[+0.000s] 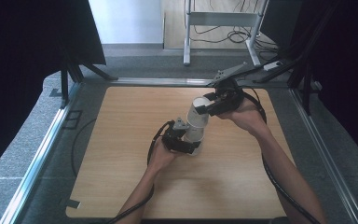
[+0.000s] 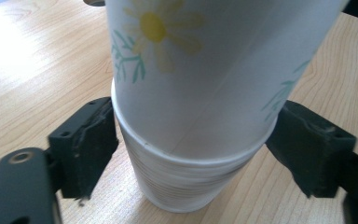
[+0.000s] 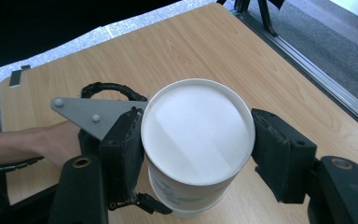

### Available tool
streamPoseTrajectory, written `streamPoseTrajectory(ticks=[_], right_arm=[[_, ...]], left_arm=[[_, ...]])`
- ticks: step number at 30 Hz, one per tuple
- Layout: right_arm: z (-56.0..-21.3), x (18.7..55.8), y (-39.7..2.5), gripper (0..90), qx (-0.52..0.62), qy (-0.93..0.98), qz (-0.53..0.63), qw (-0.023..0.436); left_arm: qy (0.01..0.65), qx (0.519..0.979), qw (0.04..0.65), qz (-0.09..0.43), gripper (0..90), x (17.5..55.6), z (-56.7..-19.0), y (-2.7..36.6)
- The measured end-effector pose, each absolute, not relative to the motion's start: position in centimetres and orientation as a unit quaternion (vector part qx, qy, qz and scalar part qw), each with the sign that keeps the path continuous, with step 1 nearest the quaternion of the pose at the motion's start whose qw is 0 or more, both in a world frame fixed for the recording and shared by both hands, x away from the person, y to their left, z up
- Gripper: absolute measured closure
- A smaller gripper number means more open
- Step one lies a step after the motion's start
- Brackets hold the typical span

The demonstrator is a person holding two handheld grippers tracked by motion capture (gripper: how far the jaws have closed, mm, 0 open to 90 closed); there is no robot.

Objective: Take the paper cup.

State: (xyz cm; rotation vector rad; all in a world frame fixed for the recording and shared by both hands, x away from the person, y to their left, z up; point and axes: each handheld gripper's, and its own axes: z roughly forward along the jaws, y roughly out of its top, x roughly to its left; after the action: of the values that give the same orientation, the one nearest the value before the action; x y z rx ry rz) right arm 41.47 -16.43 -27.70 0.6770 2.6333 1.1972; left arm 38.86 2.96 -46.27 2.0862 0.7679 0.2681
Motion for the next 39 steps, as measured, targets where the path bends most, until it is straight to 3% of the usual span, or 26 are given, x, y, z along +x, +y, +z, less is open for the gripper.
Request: streamPoseTrajectory(ticks=[14, 39], right_arm=[[-26.4, 40.3, -17.7, 37.4, 0.22, 0.881, 0.409, 0.087], [-27.0, 37.5, -20.4, 37.3, 0.211, 0.88, 0.416, 0.094]], left_arm=[[0.307, 0.837, 0.444, 0.092, 0.5, 38.3, -45.6, 3.6], [0.285, 0.842, 0.452, 0.071, 0.0, 35.2, -45.2, 5.3]])
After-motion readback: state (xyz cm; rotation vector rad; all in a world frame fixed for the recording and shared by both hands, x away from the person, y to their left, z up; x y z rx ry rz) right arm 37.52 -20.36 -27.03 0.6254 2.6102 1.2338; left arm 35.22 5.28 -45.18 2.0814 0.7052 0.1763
